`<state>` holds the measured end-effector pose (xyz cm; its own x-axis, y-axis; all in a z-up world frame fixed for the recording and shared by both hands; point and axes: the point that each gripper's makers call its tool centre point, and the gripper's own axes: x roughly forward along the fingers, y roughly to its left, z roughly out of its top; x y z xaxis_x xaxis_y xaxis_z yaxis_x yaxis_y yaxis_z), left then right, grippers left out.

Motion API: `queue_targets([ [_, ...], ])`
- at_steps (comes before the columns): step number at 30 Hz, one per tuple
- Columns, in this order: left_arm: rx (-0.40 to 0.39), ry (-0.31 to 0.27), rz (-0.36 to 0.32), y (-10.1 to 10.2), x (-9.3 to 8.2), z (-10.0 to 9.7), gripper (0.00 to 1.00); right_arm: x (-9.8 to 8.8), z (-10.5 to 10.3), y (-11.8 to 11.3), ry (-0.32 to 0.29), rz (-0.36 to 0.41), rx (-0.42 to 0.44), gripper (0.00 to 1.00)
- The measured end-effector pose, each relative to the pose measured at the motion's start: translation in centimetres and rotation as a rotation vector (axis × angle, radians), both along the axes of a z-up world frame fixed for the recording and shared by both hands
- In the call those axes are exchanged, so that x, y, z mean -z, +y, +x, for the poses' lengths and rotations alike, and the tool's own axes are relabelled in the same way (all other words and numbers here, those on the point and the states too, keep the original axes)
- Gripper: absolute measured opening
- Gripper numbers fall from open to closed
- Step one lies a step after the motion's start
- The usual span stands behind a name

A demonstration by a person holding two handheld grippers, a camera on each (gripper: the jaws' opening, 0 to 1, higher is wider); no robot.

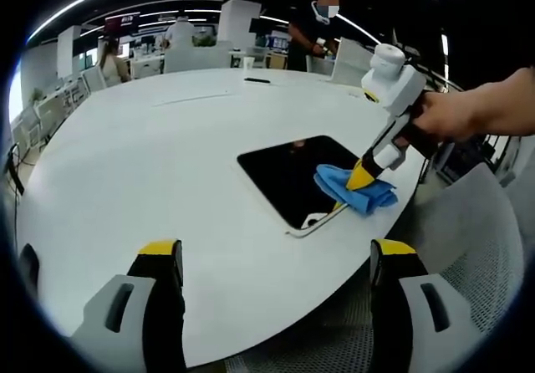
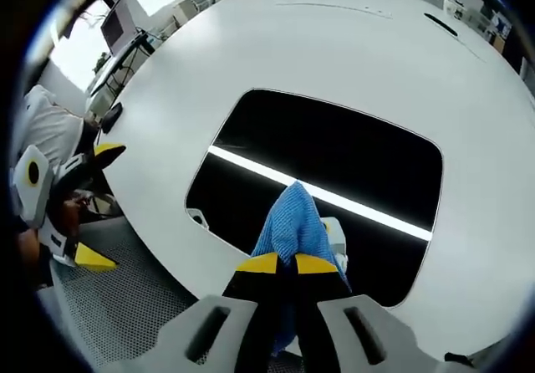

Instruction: Wipe the mirror surface with the cleaning cloth until all visible marks leave the cleaned area.

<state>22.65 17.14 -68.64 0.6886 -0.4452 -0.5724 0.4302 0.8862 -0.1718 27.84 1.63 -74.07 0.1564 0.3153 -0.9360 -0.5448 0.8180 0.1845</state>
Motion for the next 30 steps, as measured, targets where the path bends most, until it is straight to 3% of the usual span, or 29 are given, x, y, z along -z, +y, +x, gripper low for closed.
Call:
queue_targets([
  [30, -0.010, -0.003, -0.021, 0.2, 0.0, 0.2, 0.94, -0.1, 7.9, 1.7, -0.022, -0.015, -0.008, 0.00],
])
